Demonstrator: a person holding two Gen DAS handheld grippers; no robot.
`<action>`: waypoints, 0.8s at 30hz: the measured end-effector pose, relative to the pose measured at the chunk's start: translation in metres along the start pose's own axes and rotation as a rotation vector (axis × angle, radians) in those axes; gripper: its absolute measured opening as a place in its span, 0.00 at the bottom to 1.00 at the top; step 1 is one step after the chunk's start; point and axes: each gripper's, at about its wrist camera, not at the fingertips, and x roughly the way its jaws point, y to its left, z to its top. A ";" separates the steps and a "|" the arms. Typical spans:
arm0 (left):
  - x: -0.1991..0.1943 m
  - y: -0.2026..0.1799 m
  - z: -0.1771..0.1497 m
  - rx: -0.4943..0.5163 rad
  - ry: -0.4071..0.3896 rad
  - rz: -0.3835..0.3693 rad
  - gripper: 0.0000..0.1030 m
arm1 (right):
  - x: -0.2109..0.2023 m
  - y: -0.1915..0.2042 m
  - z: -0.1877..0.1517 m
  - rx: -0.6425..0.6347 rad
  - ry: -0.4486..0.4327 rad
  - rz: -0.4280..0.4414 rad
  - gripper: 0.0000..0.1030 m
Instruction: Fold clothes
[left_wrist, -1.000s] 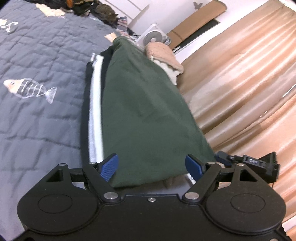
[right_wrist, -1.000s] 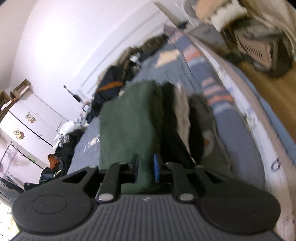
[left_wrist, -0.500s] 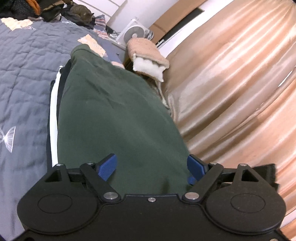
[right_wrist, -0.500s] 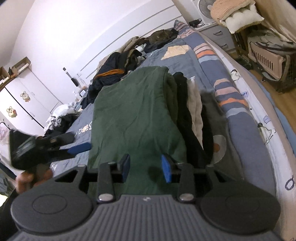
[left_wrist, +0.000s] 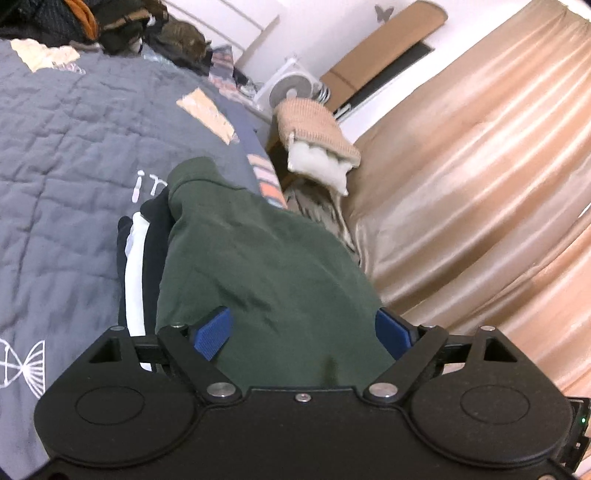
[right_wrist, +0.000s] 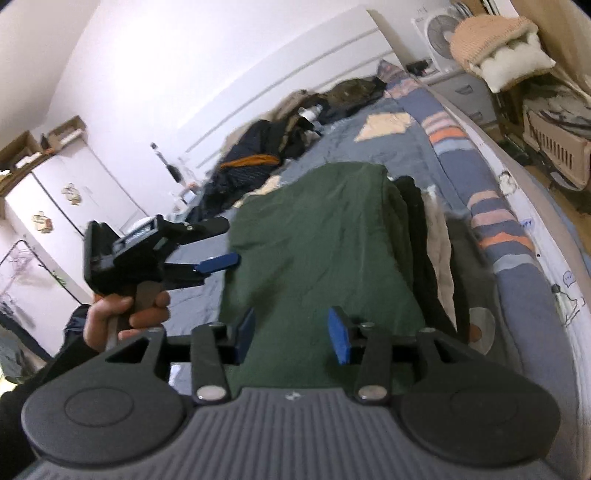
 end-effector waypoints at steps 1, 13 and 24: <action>0.004 0.004 0.002 -0.012 0.001 0.011 0.82 | 0.007 -0.006 0.002 0.023 0.014 -0.007 0.42; 0.030 0.023 0.038 -0.062 -0.067 0.112 0.82 | 0.016 0.008 0.002 -0.051 0.014 -0.103 0.42; 0.014 0.004 0.037 -0.045 -0.085 0.126 0.82 | 0.004 0.031 -0.007 -0.087 -0.020 -0.191 0.42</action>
